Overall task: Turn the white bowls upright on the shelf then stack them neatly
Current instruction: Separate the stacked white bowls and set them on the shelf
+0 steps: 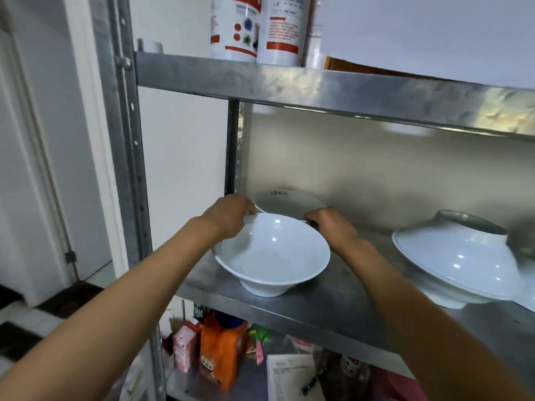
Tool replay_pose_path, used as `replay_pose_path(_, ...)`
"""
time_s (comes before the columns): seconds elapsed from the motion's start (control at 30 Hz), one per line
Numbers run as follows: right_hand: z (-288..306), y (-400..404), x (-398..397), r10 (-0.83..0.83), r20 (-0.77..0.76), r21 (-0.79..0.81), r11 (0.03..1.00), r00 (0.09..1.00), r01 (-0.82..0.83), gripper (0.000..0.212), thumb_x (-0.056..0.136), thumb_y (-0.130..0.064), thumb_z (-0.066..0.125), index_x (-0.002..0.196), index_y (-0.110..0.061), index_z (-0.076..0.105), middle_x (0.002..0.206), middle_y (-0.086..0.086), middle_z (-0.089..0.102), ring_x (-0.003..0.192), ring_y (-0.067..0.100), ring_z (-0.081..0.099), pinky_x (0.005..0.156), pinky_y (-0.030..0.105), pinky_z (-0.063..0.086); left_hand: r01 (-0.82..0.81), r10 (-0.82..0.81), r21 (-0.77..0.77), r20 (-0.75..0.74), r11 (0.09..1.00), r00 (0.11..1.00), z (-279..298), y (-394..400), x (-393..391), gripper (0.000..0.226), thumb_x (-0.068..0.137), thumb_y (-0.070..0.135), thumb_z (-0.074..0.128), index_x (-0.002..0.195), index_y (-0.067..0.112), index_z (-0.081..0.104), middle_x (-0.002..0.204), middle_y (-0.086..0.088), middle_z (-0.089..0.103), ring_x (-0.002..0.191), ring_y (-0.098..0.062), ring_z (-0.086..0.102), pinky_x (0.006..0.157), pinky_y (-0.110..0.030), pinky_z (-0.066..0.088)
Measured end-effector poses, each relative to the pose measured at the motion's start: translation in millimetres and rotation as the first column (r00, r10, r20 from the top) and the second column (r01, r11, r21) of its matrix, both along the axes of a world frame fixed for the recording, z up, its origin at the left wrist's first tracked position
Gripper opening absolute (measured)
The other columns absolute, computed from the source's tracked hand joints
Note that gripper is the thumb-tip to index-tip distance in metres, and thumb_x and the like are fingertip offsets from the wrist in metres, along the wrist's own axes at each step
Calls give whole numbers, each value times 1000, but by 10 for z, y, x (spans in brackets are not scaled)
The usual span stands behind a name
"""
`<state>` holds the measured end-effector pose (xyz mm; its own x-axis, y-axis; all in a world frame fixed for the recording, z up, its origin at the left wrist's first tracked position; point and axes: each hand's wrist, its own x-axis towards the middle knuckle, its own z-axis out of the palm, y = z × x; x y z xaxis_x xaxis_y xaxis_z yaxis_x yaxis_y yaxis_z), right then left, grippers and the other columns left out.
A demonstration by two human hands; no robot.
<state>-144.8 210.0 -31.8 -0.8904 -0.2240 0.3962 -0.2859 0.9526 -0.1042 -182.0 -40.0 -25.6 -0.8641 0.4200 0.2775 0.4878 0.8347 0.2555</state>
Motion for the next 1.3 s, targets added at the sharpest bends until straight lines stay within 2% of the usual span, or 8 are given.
replay_pose_path(0.1,-20,-26,-79,5,-10,-22,1000,1000,-6,23,78,-12,56,57,-13,46,56,3,47,56,26,48,51,30,35,-10,10,-9,-9,1000,1000,20,-60,-29,44,87,6,46,121,28,64,122,2,62,106,-22,58,80,-22,39)
replay_pose_path(0.27,-55,-99,-257,-6,-62,40,999,998,9,16,76,-1,53,66,-13,55,67,9,62,64,28,54,52,30,33,-126,126,8,-42,992,991,36,-217,-69,41,86,5,46,118,23,65,118,-2,63,105,-27,58,82,-29,44)
replay_pose_path(0.47,-127,-163,-380,27,-75,10,1000,997,-27,26,75,2,51,84,-14,69,86,10,71,81,32,64,60,28,39,-181,178,-47,-73,982,981,17,-214,-97,33,87,10,45,111,19,65,112,-5,64,98,-29,59,74,-30,42)
replay_pose_path(0.57,-158,-152,-268,3,-77,-13,1000,997,-4,48,84,5,46,126,-14,60,130,10,61,119,29,56,96,31,44,-150,140,-71,-133,986,981,15,-29,-39,27,93,20,41,109,15,62,111,-9,63,102,-30,57,77,-35,47)
replay_pose_path(0.67,-136,-126,-141,-15,-63,-25,1000,998,13,56,89,5,39,143,-13,41,150,9,39,136,24,40,113,29,28,-61,26,-169,-201,984,979,10,218,47,40,98,27,37,135,14,46,142,-10,45,137,-31,33,103,-47,38)
replay_pose_path(0.77,-64,15,71,-35,-139,-12,999,990,34,56,89,5,39,143,-9,38,150,11,38,137,25,39,113,31,28,-18,-34,-222,-231,975,972,25,476,166,50,101,29,34,147,12,27,157,-9,23,146,-29,13,114,-50,23)
replay_pose_path(0.9,93,304,501,-88,-223,-26,996,971,84,59,87,11,40,144,-5,36,150,15,36,139,27,36,114,30,23,78,-124,-212,-214,974,969,113,872,339,54,101,29,34,150,11,19,160,-8,14,148,-26,7,117,-50,14)
replay_pose_path(1.3,374,1283,1791,-308,-438,-94,950,845,297,55,81,4,36,134,0,49,139,18,51,130,31,48,109,35,35,474,-457,-3,-266,881,849,391,2179,1160,63,94,24,48,151,18,20,159,-6,20,146,-21,17,116,-37,24)
